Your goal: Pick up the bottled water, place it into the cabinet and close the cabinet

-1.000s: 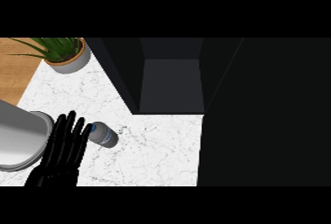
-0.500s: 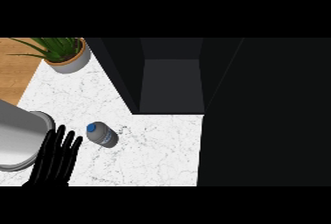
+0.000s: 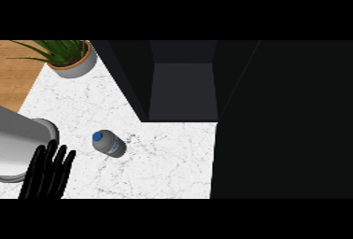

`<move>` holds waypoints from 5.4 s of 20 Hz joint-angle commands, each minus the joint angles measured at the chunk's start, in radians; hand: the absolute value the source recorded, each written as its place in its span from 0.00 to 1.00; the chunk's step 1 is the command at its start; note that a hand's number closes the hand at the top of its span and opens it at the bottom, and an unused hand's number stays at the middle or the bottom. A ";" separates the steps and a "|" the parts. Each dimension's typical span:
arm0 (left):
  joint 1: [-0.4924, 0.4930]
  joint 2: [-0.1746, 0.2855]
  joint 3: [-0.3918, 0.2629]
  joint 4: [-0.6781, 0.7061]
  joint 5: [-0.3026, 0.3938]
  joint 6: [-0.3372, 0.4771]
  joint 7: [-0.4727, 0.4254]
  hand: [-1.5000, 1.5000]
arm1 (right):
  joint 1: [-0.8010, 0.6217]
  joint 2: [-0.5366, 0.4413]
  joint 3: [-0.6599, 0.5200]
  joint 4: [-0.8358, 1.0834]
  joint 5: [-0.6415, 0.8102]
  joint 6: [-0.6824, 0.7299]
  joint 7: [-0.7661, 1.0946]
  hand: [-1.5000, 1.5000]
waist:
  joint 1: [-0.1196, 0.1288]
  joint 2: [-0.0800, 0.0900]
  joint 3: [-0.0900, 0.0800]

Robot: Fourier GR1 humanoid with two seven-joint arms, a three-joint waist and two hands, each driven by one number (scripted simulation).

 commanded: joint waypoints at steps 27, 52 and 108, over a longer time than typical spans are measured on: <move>-0.384 0.071 0.348 0.817 0.070 -0.205 -0.236 0.00 | 0.138 -0.032 0.028 -0.004 0.016 0.074 -0.156 0.00 | -0.009 0.001 0.000; -0.816 0.134 0.467 1.750 0.039 -0.444 -0.647 0.00 | 0.087 -0.042 0.051 0.058 0.051 0.078 -0.149 0.00 | -0.013 0.005 -0.001; -0.814 0.078 0.484 1.666 0.181 -0.717 -0.566 1.00 | 0.104 -0.065 0.015 0.113 0.003 0.084 -0.208 0.00 | -0.001 -0.001 0.001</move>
